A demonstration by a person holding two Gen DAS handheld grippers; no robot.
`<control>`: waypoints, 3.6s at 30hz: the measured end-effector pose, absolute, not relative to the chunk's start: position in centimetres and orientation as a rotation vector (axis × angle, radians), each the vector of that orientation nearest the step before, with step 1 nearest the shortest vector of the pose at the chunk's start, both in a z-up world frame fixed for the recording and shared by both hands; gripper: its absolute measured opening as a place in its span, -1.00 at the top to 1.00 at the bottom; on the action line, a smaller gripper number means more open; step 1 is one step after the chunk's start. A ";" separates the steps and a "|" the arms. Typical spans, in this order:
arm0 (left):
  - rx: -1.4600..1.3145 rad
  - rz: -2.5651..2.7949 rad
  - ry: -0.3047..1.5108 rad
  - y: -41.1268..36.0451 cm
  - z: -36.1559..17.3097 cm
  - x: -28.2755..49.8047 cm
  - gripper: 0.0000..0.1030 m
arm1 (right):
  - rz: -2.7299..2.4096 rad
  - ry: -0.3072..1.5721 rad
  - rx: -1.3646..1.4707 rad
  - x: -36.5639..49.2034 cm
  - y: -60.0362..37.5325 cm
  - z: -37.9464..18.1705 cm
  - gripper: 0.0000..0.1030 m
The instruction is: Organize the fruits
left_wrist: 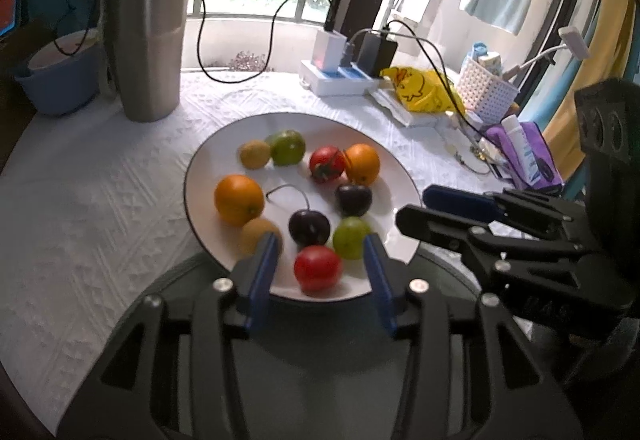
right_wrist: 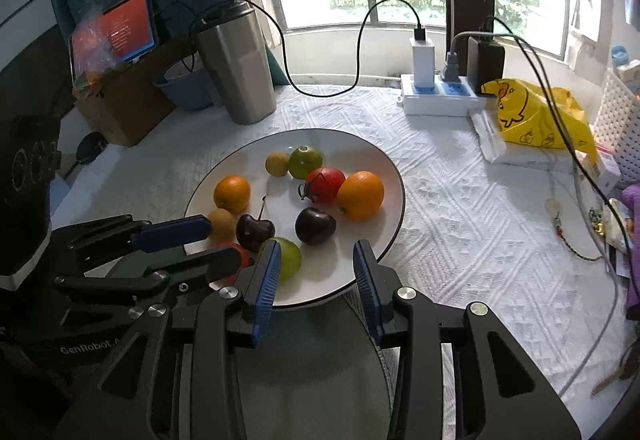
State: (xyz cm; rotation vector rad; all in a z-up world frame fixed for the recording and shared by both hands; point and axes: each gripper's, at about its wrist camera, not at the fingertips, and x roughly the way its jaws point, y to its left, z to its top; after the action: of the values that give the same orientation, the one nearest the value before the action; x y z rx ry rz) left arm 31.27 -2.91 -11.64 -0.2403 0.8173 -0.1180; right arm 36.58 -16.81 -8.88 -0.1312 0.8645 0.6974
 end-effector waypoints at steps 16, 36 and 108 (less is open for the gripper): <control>-0.224 -0.106 0.733 -2.0 -8.3 26.4 0.10 | 0.669 0.795 -0.153 32.0 -16.6 -5.3 0.23; -0.192 -0.128 0.684 -2.2 -6.2 18.9 -0.28 | 0.609 0.752 -0.141 23.7 -17.6 -3.3 0.23; -0.025 0.098 0.324 -5.5 9.7 4.1 -0.82 | 0.297 0.374 -0.036 7.0 -25.6 12.8 -0.71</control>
State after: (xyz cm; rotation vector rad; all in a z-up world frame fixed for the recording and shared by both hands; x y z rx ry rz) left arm 4.08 -5.52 9.67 -0.0253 0.3237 0.0982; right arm 6.99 -25.61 12.81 -0.0363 0.3744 0.2970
